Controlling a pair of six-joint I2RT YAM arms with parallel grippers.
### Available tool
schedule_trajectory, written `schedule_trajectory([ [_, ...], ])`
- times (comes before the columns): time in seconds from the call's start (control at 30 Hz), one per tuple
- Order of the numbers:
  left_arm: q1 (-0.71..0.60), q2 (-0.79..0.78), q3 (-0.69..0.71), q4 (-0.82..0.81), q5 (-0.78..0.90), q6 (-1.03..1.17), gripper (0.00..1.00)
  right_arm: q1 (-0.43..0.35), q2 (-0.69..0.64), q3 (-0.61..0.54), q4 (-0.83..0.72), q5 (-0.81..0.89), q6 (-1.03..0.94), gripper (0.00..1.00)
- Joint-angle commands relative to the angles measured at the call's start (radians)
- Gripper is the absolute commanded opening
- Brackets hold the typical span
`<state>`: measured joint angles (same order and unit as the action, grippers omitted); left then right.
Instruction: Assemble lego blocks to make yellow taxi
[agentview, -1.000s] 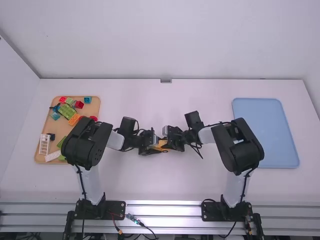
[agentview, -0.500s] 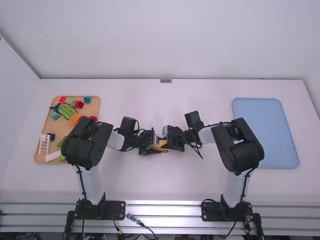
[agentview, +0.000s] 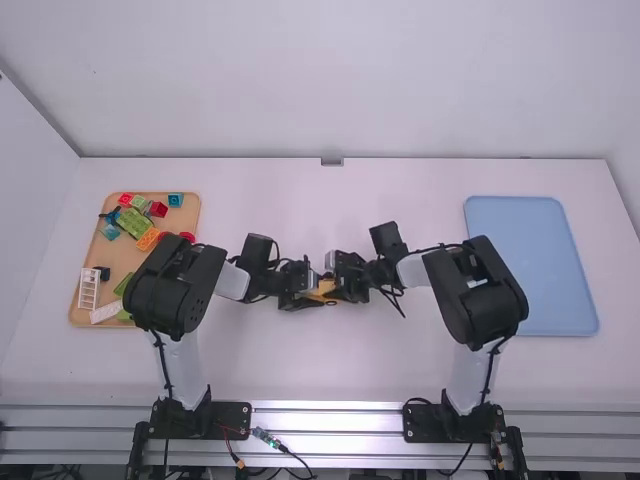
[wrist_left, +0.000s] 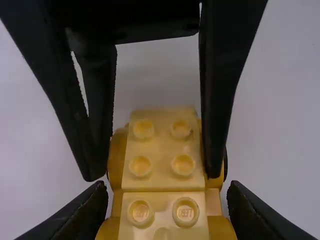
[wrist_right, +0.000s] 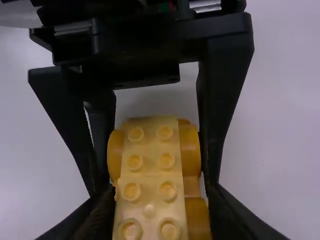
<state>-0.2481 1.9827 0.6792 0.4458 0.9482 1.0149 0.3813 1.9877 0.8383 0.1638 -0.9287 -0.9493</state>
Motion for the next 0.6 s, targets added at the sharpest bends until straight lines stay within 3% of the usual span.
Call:
schedule_trajectory([
  [0.0,-0.011,0.019,-0.016,-0.015,-0.078,0.025,0.47,0.000,-0.024,0.013,-0.003,0.010,0.003,0.53],
  [0.1,-0.014,0.019,-0.016,-0.016,-0.078,0.025,0.47,-0.001,-0.028,0.013,0.004,0.007,0.005,0.58],
  [0.13,-0.016,0.019,-0.016,-0.016,-0.078,0.026,0.47,-0.001,-0.034,0.013,0.006,0.003,0.011,0.68],
  [0.17,-0.015,0.019,-0.016,-0.015,-0.078,0.025,0.47,-0.001,-0.042,0.013,0.002,0.001,0.010,0.62],
  [0.43,-0.016,0.019,-0.016,-0.016,-0.079,0.023,0.46,-0.001,-0.165,0.013,-0.103,-0.027,-0.058,0.63],
  [0.5,-0.013,0.019,-0.016,-0.015,-0.079,0.018,0.46,-0.001,-0.181,0.013,-0.126,-0.031,-0.074,0.51],
  [0.53,-0.010,0.019,-0.016,-0.015,-0.079,0.018,0.46,-0.001,-0.183,0.013,-0.127,-0.030,-0.071,0.24],
  [0.57,-0.009,0.019,-0.016,-0.015,-0.079,0.018,0.46,-0.001,-0.183,0.013,-0.127,-0.030,-0.070,0.14],
])
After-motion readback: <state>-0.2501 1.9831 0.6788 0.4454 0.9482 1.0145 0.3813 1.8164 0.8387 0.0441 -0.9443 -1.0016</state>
